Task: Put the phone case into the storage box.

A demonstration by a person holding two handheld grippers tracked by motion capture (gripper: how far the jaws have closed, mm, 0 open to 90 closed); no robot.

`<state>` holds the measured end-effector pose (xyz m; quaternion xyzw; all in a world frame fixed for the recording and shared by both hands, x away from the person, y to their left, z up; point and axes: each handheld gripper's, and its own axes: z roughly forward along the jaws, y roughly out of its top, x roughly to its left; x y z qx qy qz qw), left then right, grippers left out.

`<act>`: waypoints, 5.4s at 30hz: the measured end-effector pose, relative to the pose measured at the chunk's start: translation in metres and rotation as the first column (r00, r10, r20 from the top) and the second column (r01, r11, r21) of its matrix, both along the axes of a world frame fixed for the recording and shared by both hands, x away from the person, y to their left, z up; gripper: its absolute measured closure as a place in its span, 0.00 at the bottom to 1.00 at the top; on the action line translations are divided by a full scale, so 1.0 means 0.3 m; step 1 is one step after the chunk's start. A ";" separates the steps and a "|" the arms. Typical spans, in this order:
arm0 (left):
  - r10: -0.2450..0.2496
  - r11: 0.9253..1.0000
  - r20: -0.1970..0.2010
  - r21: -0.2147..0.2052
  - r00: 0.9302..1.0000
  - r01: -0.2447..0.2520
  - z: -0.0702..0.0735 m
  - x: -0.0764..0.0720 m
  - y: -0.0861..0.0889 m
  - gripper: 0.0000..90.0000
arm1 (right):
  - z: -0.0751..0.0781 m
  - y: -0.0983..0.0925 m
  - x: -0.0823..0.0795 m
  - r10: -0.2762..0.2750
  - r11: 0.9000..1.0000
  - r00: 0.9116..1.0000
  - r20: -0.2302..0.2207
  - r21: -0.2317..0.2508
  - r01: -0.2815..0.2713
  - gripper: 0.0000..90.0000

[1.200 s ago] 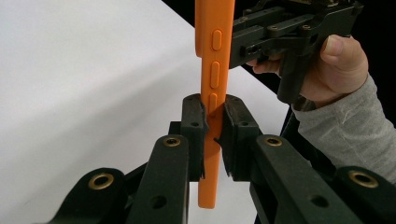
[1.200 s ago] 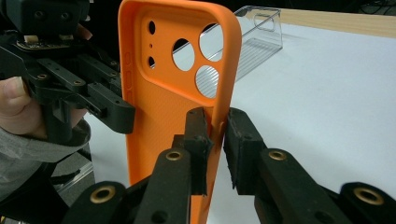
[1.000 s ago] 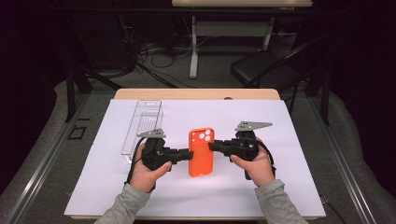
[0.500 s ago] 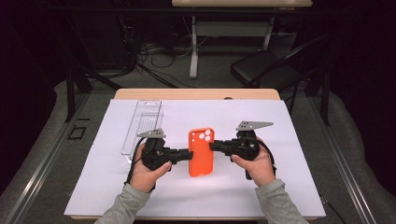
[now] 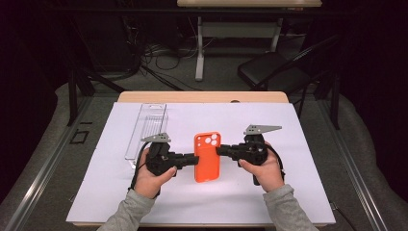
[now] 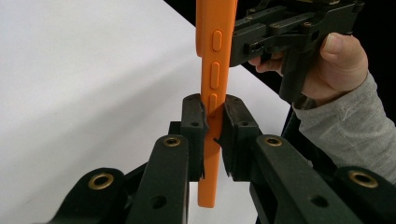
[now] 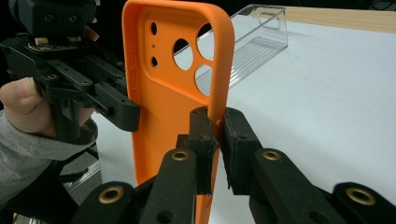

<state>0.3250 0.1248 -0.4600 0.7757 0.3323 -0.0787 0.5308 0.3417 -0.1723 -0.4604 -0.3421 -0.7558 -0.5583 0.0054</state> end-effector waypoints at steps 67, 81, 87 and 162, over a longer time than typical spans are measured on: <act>0.038 0.999 0.015 -0.024 0.999 -0.038 0.007 0.003 0.016 0.84 | -0.005 -0.019 0.004 -0.065 0.997 0.998 -0.021 0.036 0.066 0.93; 0.057 0.998 0.019 -0.012 0.998 -0.057 0.008 0.012 0.026 0.77 | 0.002 -0.044 0.007 -0.125 0.991 0.992 -0.008 0.055 0.125 0.94; 0.065 0.998 0.030 0.004 0.997 -0.065 0.005 0.015 0.024 0.73 | 0.002 -0.044 0.006 -0.131 0.990 0.991 -0.002 0.055 0.131 0.93; 0.250 0.944 0.333 0.125 0.909 -0.305 0.085 -0.005 0.068 0.27 | -0.001 0.072 -0.080 -0.268 0.958 0.943 0.198 -0.052 0.283 0.93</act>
